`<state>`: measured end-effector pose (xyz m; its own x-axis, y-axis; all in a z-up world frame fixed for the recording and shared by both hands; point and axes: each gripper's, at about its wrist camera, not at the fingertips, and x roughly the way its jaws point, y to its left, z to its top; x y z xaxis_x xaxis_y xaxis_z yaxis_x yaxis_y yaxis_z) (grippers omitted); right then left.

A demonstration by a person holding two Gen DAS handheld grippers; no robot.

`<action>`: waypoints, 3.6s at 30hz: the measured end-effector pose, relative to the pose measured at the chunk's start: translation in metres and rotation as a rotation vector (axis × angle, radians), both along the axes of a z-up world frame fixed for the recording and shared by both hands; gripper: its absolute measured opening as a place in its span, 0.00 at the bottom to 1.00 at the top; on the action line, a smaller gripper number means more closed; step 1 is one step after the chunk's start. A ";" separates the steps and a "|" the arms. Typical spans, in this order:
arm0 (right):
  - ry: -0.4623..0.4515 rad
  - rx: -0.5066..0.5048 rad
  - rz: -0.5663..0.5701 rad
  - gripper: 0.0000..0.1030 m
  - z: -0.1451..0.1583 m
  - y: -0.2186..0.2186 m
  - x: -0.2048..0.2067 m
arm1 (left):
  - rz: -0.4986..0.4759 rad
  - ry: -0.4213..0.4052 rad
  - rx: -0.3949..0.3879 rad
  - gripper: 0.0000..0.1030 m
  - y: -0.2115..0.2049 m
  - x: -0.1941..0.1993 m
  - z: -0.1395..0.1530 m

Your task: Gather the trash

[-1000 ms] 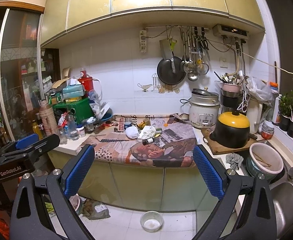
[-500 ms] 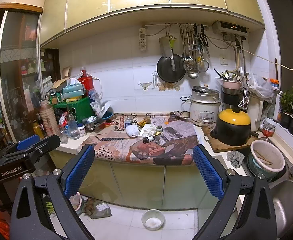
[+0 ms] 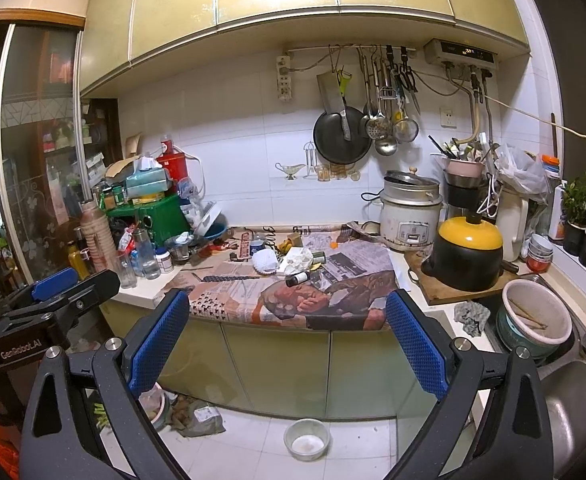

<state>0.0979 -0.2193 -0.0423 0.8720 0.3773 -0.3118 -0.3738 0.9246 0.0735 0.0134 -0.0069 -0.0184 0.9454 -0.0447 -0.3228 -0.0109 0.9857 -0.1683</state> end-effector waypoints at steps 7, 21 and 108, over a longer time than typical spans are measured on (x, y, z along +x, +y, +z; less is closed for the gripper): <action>0.006 0.008 0.007 0.95 0.001 0.000 0.004 | 0.011 0.000 0.003 0.98 -0.004 0.002 0.003; 0.031 0.001 0.035 0.95 -0.001 -0.012 0.030 | 0.103 0.004 0.010 0.98 -0.021 0.028 0.004; 0.869 -0.044 -0.002 0.31 -0.239 0.122 0.544 | 0.271 0.682 -0.189 0.55 0.172 0.675 -0.280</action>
